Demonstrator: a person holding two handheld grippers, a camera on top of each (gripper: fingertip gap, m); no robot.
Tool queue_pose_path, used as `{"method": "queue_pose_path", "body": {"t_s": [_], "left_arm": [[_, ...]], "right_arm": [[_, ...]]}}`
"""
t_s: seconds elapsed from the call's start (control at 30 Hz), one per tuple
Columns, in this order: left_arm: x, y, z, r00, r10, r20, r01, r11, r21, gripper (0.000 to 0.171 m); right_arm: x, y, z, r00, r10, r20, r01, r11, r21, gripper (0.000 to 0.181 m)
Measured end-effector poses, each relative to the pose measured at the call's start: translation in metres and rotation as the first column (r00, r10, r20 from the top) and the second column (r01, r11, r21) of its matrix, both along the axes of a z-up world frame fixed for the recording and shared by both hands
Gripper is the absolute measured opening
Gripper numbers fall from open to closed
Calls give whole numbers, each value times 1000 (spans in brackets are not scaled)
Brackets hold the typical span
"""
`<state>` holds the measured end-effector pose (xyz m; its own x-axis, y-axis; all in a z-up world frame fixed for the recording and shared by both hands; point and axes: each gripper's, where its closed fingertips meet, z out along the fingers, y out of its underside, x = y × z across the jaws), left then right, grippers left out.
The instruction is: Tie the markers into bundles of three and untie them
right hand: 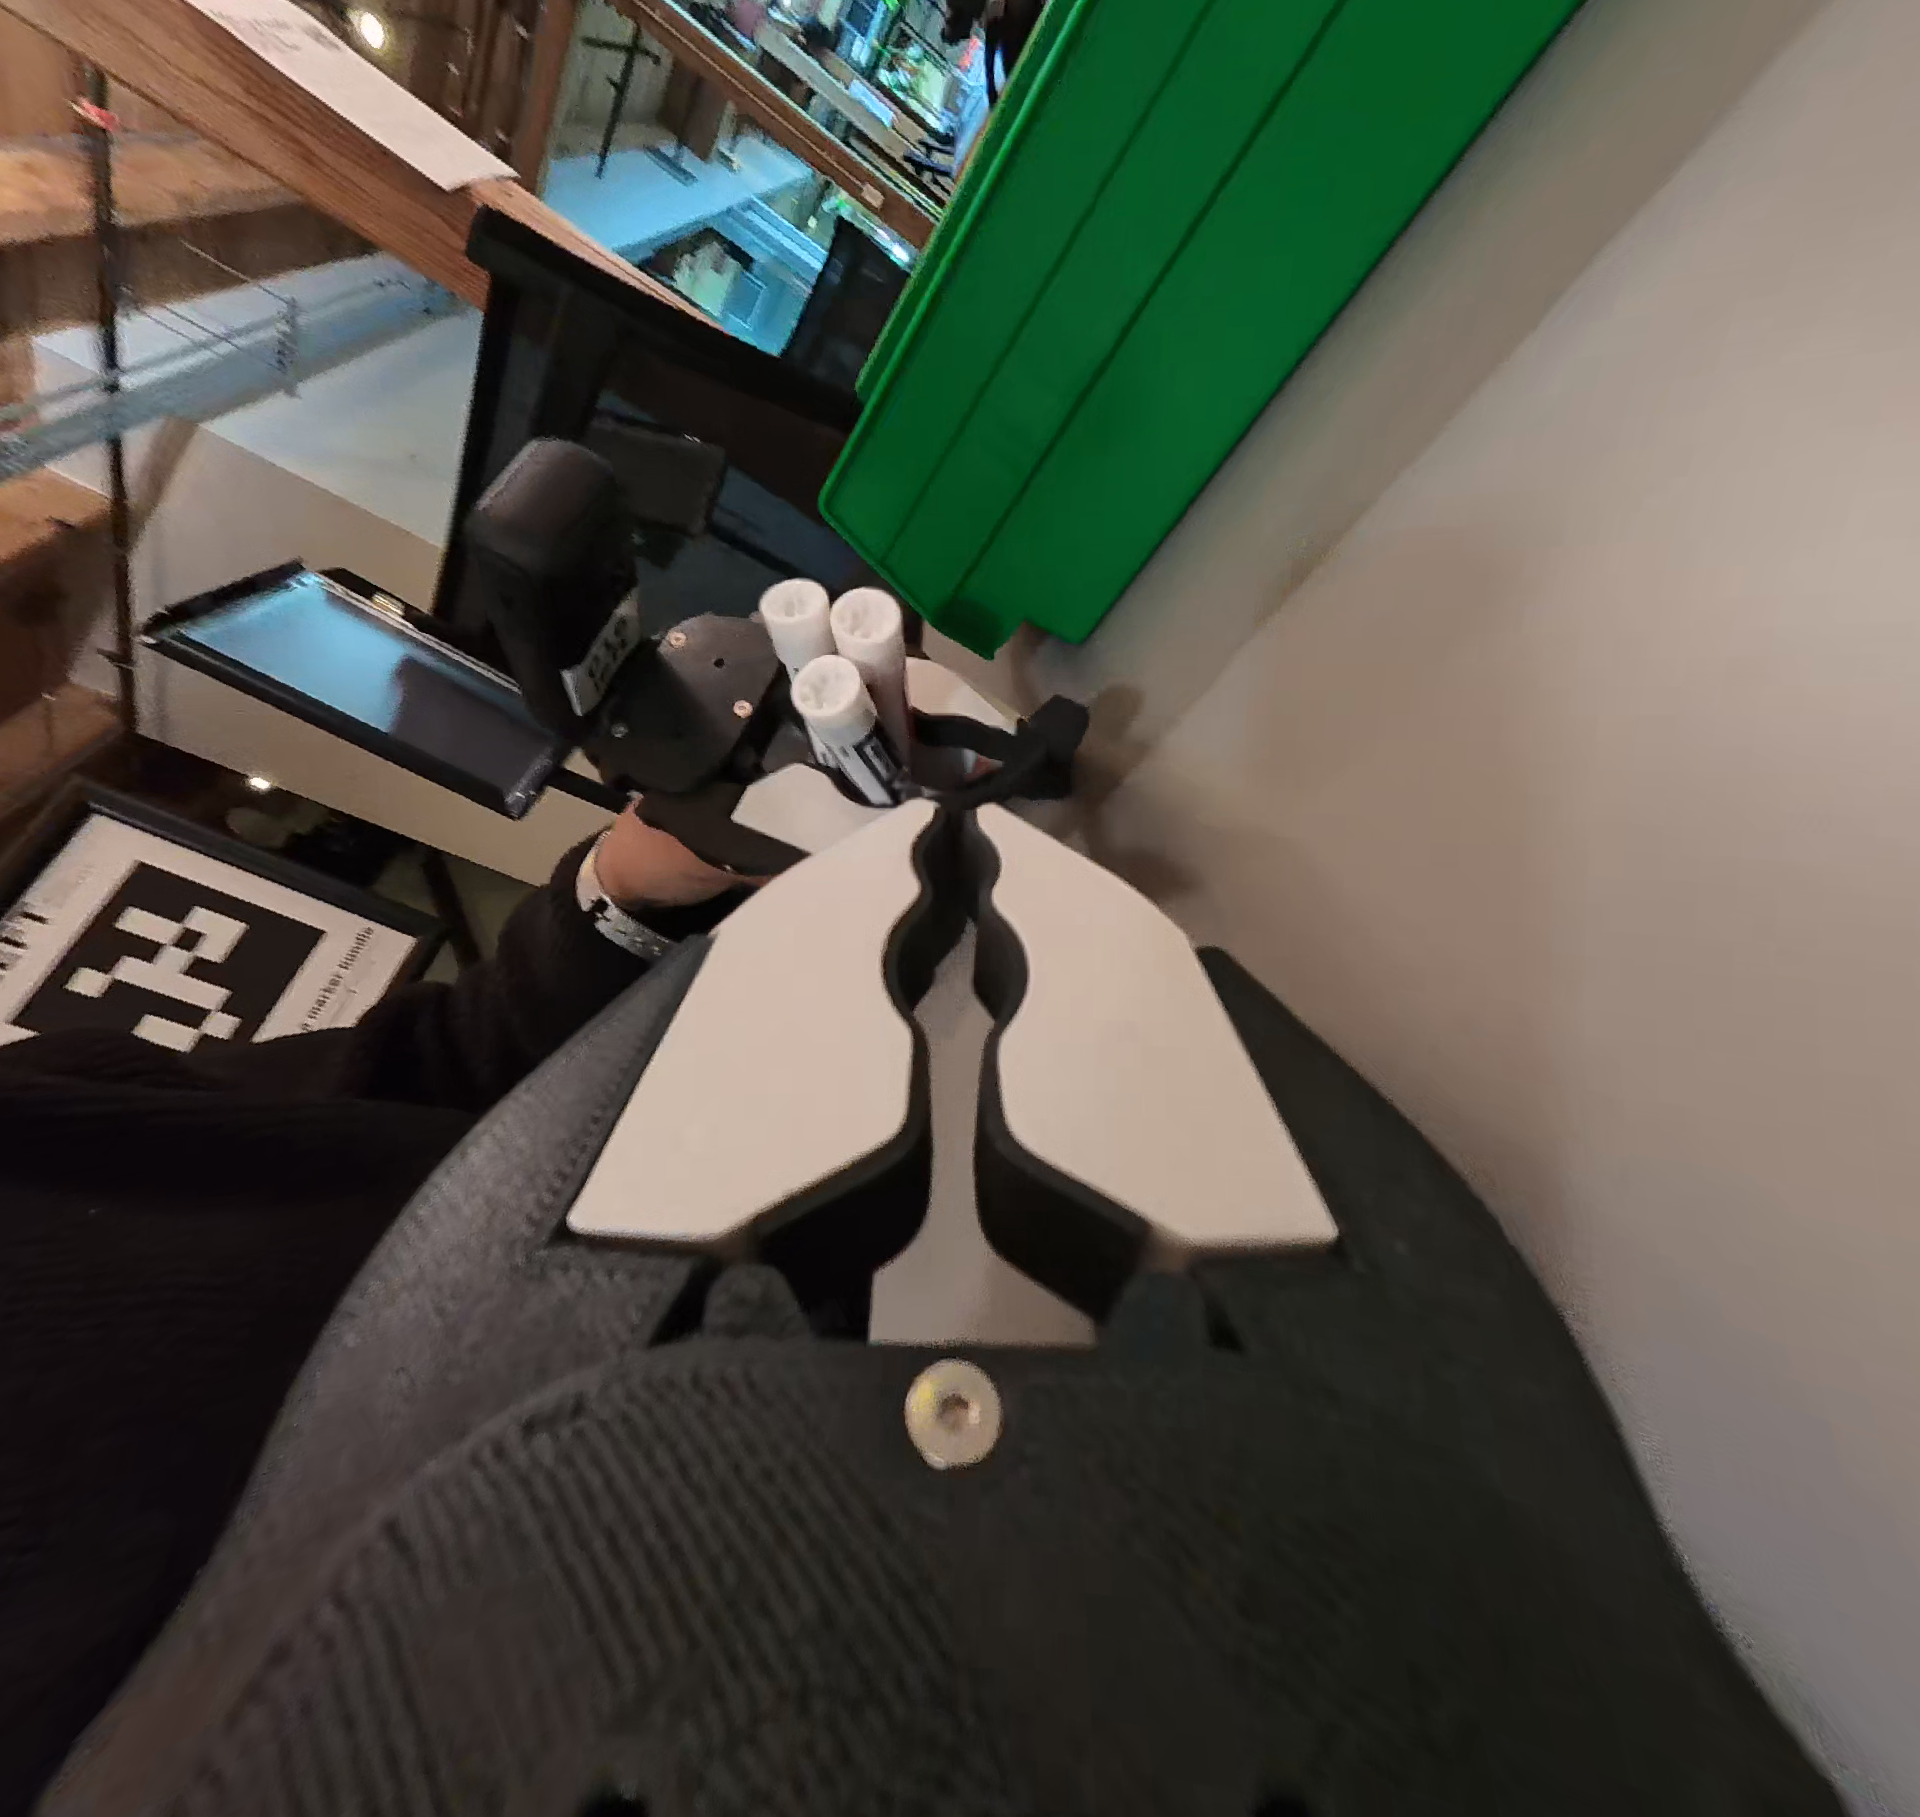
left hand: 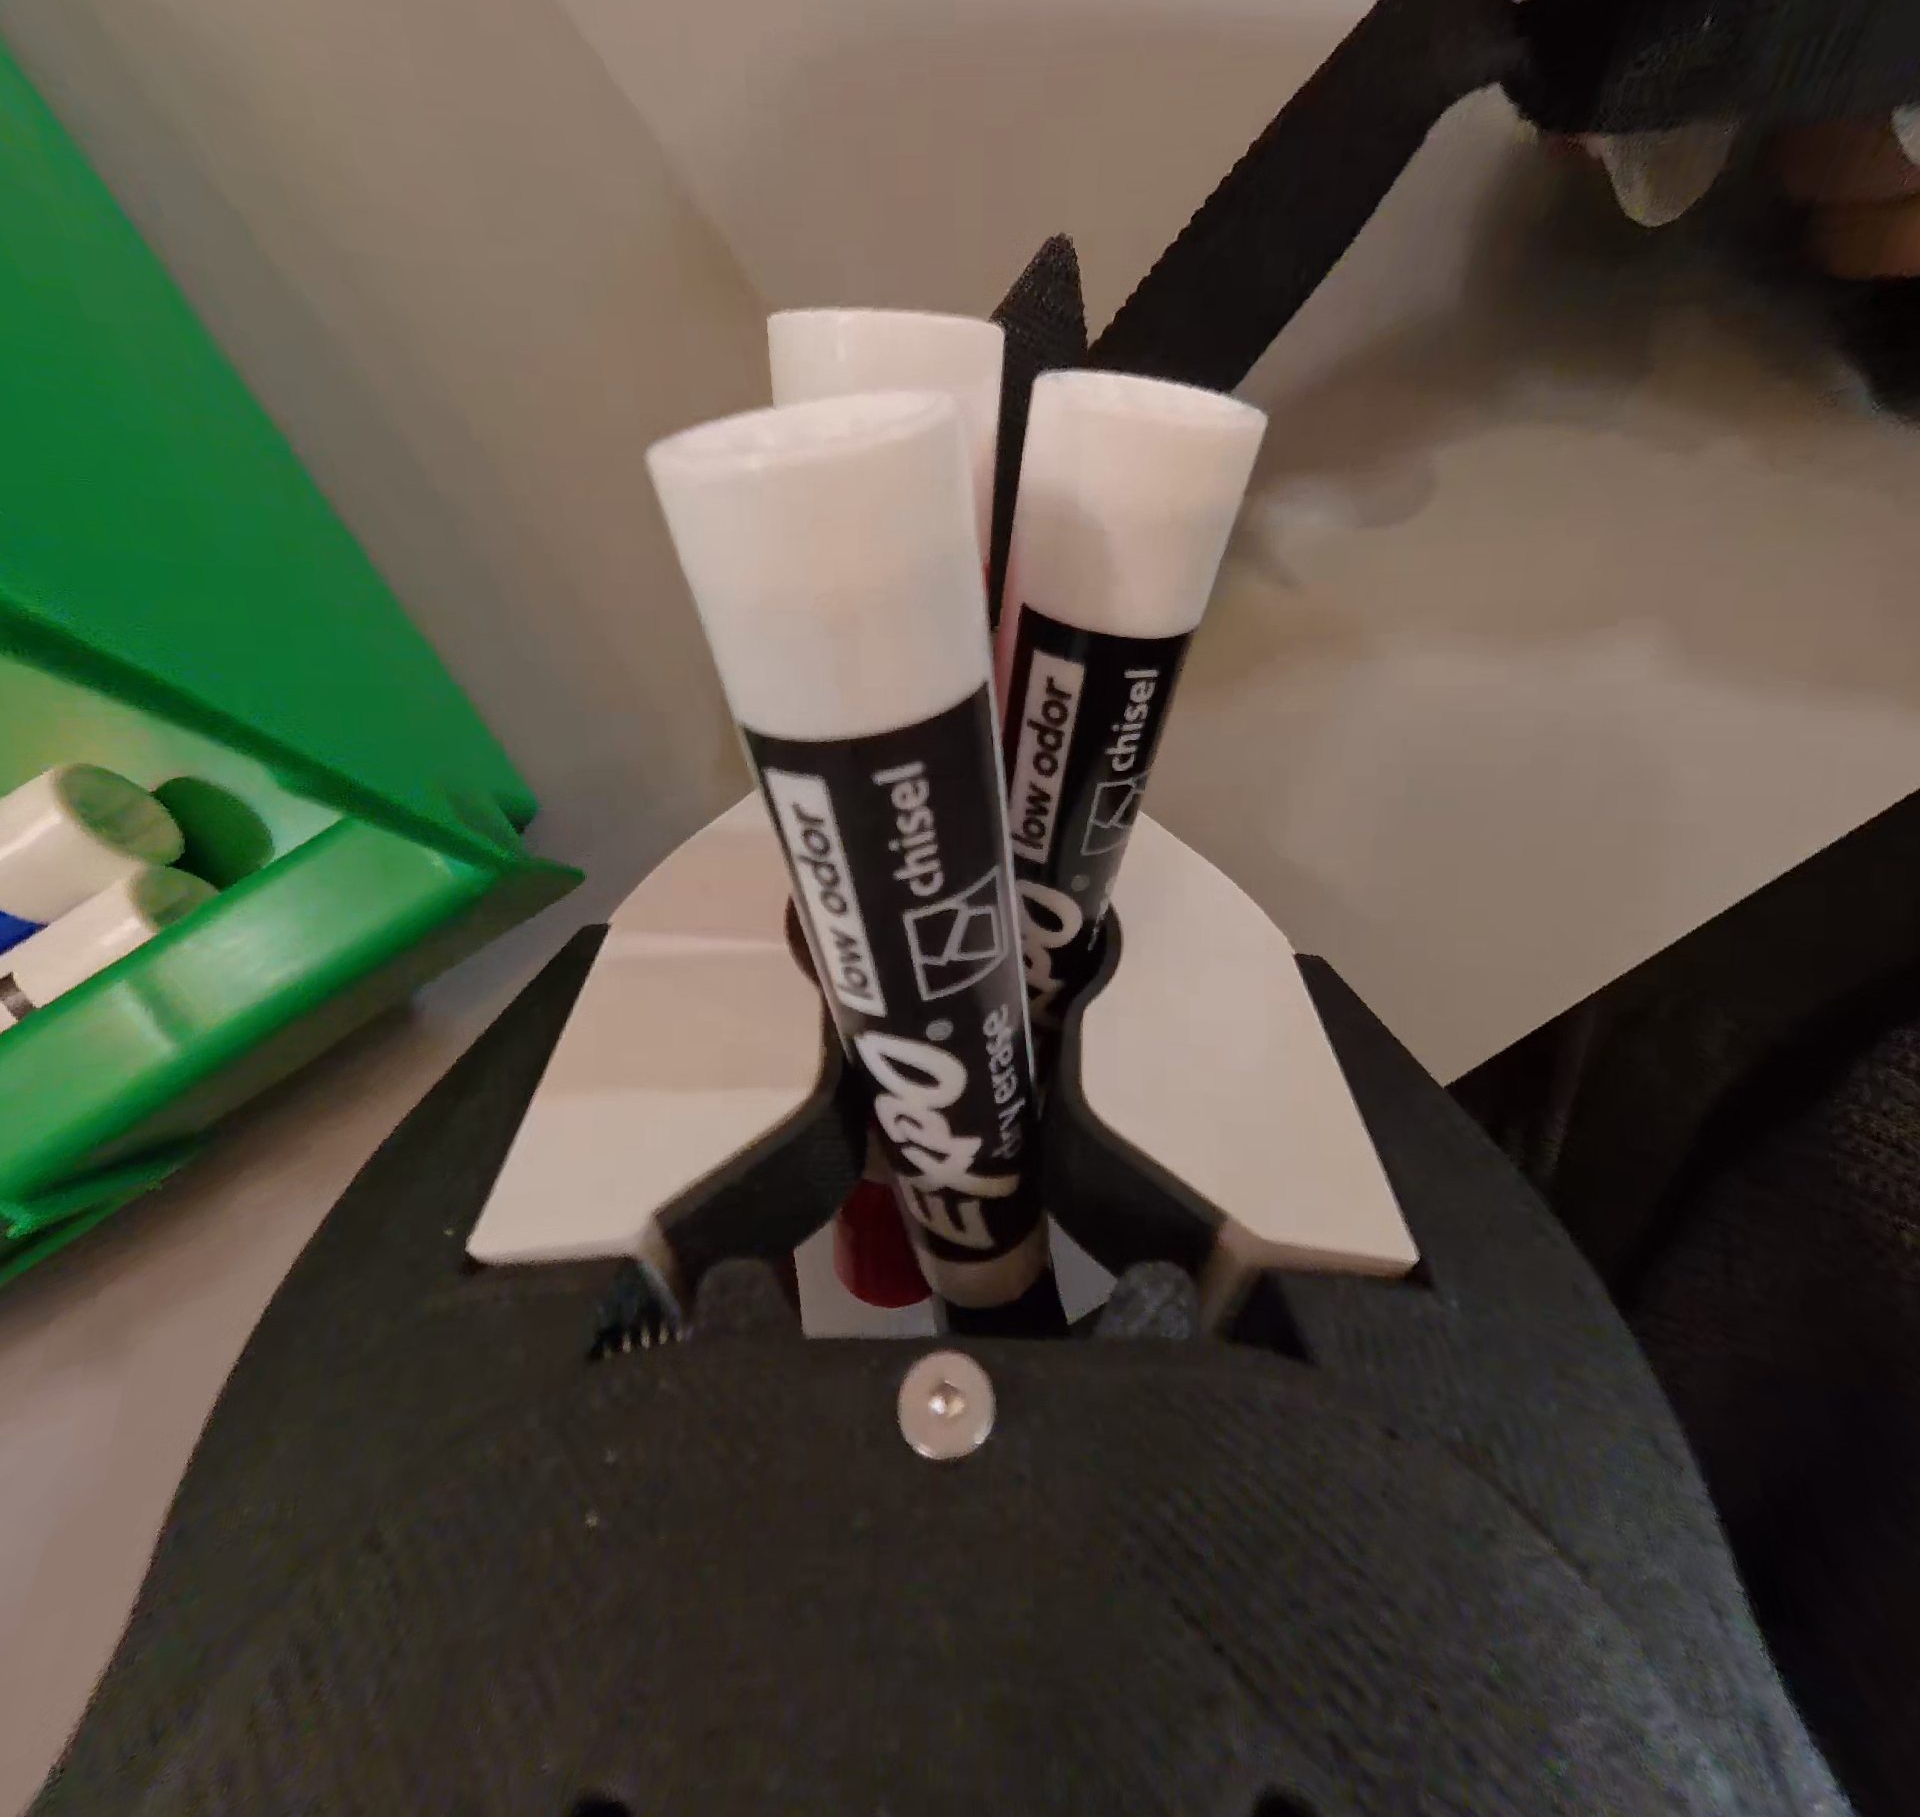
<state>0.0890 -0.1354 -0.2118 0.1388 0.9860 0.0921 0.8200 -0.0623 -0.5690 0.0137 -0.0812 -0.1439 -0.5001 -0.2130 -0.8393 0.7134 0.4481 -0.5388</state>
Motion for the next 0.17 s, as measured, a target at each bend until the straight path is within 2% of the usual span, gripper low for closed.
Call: {"method": "queue_pose_path", "body": {"t_s": [0.03,0.17], "left_arm": [[-1,2,0,1000,-4,1,4,1000,4,43],[-4,6,0,1000,-17,-5,17,1000,0,43]], "right_arm": [[-1,1,3,999,0,33,1,1000,-15,2],[-8,4,15,977,7,213,12,996,-88,1]]}}
